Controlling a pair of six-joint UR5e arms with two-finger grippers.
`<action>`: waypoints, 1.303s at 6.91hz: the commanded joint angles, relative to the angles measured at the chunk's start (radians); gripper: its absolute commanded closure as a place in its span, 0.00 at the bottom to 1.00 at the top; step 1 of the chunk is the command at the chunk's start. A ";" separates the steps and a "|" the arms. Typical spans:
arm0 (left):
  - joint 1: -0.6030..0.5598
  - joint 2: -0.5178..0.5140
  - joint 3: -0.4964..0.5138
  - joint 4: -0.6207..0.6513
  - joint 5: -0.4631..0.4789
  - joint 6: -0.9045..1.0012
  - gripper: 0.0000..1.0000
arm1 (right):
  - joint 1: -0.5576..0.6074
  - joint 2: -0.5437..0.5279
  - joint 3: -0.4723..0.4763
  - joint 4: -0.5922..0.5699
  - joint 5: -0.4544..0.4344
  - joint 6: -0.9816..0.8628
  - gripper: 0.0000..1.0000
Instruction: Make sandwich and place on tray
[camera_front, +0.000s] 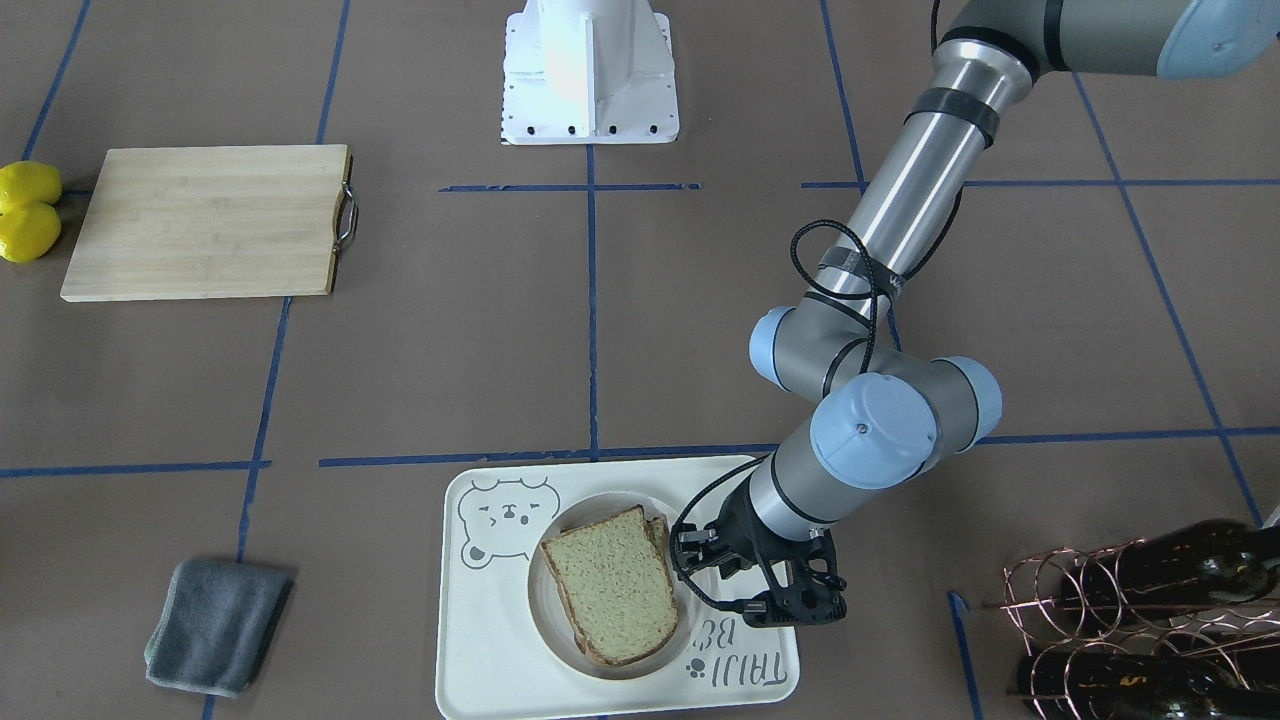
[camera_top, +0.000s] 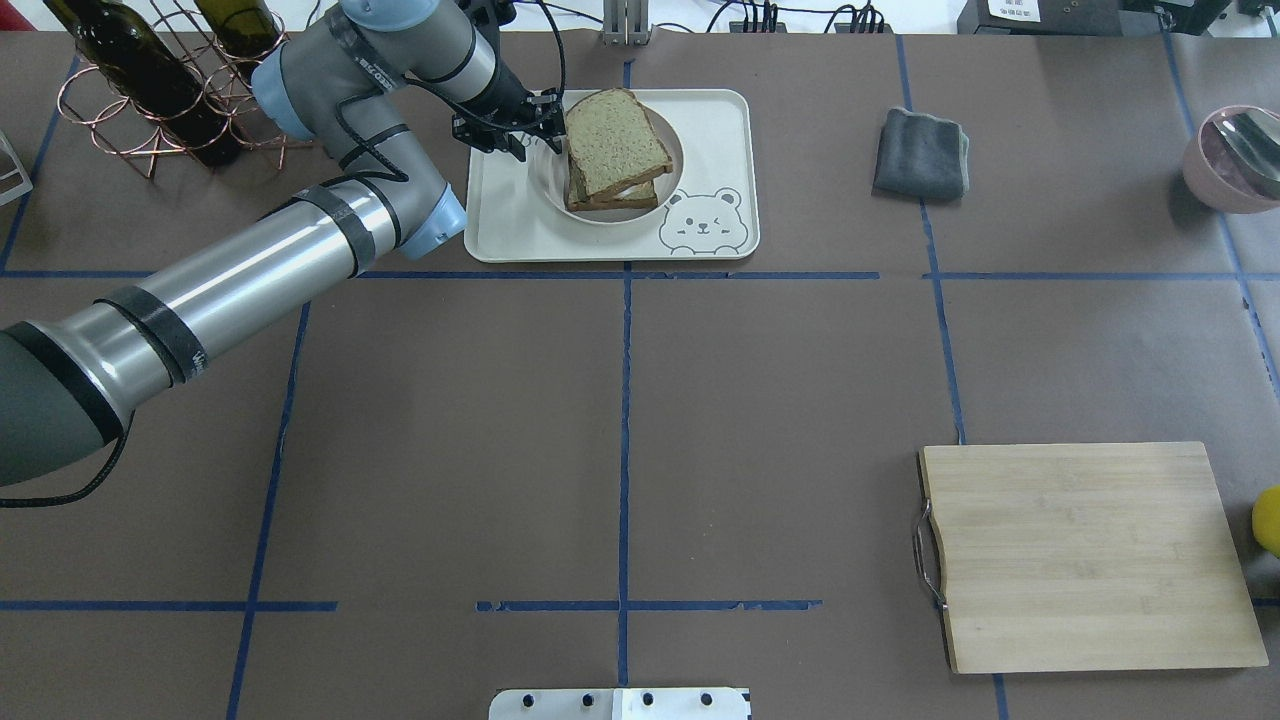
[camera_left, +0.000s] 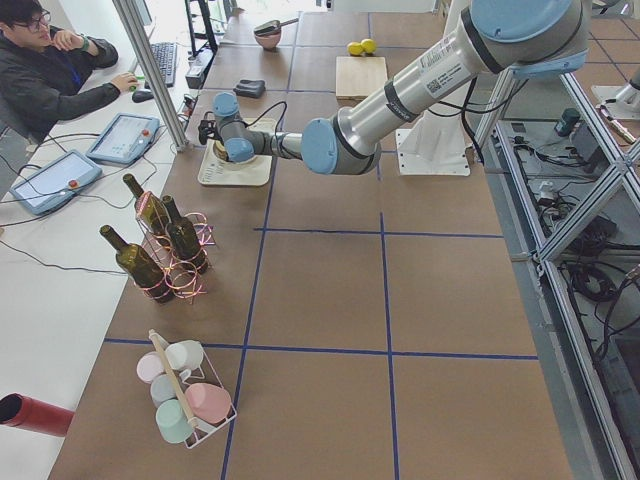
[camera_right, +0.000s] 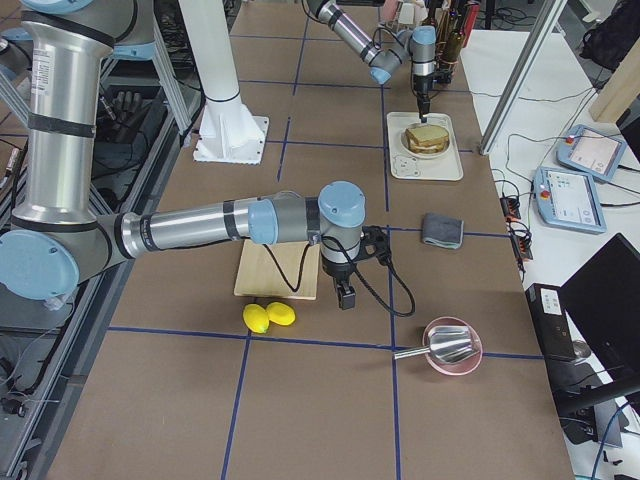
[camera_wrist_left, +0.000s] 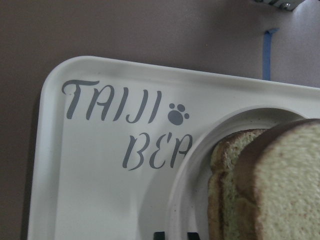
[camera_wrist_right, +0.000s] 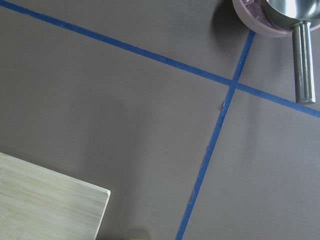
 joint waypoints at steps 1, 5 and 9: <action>-0.012 0.013 -0.125 0.109 0.001 0.065 0.00 | 0.000 0.004 -0.002 -0.002 -0.002 0.009 0.00; -0.069 0.391 -0.770 0.387 -0.009 0.234 0.00 | 0.000 0.007 -0.002 0.000 0.000 0.131 0.00; -0.250 0.730 -1.206 0.705 -0.040 0.650 0.00 | 0.078 -0.077 -0.011 0.000 0.000 0.057 0.00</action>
